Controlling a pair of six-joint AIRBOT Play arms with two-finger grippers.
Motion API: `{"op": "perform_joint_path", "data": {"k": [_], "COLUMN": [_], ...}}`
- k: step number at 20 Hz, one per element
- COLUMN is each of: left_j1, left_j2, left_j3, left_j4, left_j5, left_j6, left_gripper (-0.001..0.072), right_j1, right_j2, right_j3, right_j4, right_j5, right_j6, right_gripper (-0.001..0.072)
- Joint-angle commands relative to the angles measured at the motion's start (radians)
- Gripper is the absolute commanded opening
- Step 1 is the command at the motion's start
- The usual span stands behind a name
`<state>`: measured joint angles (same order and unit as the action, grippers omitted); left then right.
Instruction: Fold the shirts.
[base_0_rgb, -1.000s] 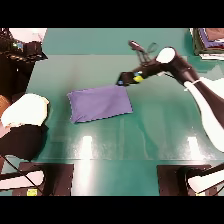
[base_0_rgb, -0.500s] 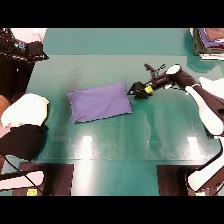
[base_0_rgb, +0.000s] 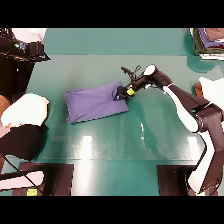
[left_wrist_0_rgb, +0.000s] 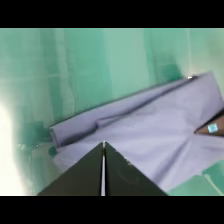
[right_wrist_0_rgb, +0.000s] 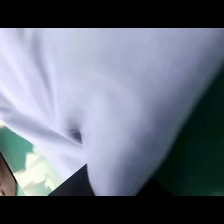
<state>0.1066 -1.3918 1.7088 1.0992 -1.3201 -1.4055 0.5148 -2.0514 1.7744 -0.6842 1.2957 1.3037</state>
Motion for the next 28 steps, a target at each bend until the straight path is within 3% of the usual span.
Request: {"op": "perform_joint_path", "data": {"k": [1,6,12,17,24,28], "left_j1": [-0.014,-0.164,-0.347,-0.419,-0.421,-0.421], "left_j2": [0.000,0.000,0.000,0.000,0.000,0.000], "left_j3": [0.000,0.000,0.000,0.000,0.000,0.000], "left_j4": [-0.019,-0.018,-0.020,-0.022,-0.022,-0.022], "left_j5": [-0.043,-0.051,0.086,0.136,0.134,0.127], "left_j6": [0.000,0.024,0.025,0.024,0.017,0.017], "left_gripper": [0.0025,0.0025,0.0025,0.0025,0.0025,0.0025], "right_j1": [-0.014,-0.237,-0.708,-1.020,-1.130,-1.122], "right_j2": [-0.002,0.166,0.401,0.452,0.453,0.453], "right_j3": [0.082,0.029,-0.153,-0.200,-0.189,-0.020], "right_j4": [0.007,-0.001,-0.001,-0.001,0.023,0.037], "right_j5": [-0.009,-0.066,-0.119,-0.152,-0.217,-0.180], "right_j6": [0.004,0.034,0.034,0.030,0.029,0.012], "right_gripper": [0.0016,0.0016,0.0016,0.0016,0.0016,0.0016]}}
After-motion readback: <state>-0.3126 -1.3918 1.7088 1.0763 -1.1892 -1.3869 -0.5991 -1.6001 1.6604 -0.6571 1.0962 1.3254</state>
